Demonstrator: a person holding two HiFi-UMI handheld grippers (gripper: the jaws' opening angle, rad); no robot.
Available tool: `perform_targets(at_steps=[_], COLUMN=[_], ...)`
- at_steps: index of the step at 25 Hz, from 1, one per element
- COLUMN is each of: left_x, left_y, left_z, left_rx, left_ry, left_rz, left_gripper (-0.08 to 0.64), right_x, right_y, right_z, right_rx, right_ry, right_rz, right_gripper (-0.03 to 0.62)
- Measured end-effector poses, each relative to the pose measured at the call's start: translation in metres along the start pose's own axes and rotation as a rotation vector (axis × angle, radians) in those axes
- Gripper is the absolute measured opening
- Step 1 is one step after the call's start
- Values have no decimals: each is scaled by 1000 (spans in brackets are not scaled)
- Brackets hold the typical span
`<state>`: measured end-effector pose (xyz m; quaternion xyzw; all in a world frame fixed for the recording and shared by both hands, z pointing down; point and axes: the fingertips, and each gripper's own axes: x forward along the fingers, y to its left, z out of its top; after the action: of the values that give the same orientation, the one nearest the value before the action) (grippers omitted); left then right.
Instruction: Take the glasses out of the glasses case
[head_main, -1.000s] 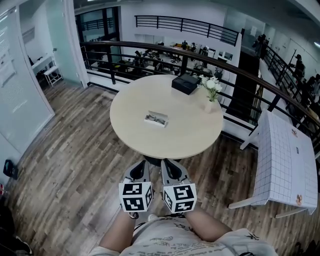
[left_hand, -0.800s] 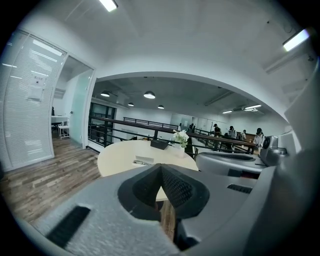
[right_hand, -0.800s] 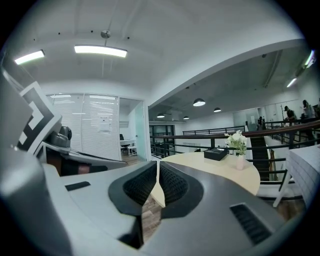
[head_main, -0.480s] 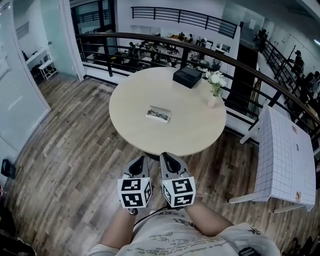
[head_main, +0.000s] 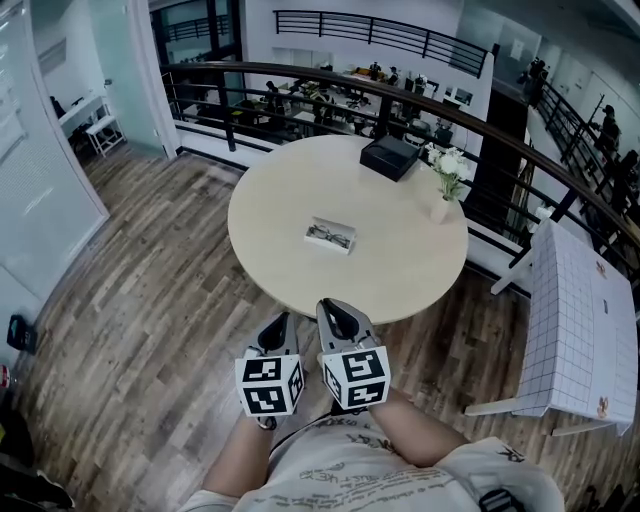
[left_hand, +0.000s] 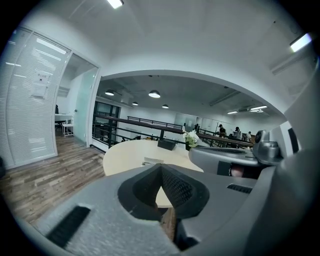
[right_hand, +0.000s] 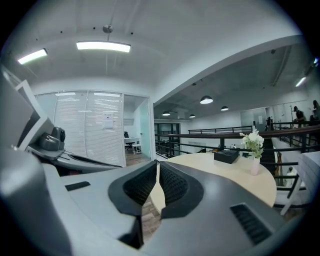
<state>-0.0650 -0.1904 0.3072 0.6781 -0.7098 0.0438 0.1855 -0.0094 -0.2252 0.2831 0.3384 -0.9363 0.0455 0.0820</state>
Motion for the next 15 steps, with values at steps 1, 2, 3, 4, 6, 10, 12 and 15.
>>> perform_targets(at_steps=[1,2,3,4,6,10,12,15], left_x=[5,11,17,23,38,69,76,93], left_y=[2,3,4,5,6,7,8,9], left_z=[-1,-1,0,2,9,24,25,30], left_rx=[-2,-2,-1,3,14,36,43,51], left_ry=[7,12,14,15,13,14,25,39], left_rz=[4,7,9,9,9,14,16,20], left_gripper=[6,6,6,6,6,6,6,6], right_x=[4,8,12,17,29,52,57,72], right_y=[-2,-4,-6,-10,-22,-48,-53,-65], right_z=[0,0,1,1,3,7,5,6], right_rx=[-6,-16,-26,-33,-27,7,18,28], right_ry=[-2,-6,-9,-13,-16,-18,-11,-2], right_rz=[3,4,4,2,-2,-13,-12,-10], right_gripper=[17,17,17,17,17,17,17,17])
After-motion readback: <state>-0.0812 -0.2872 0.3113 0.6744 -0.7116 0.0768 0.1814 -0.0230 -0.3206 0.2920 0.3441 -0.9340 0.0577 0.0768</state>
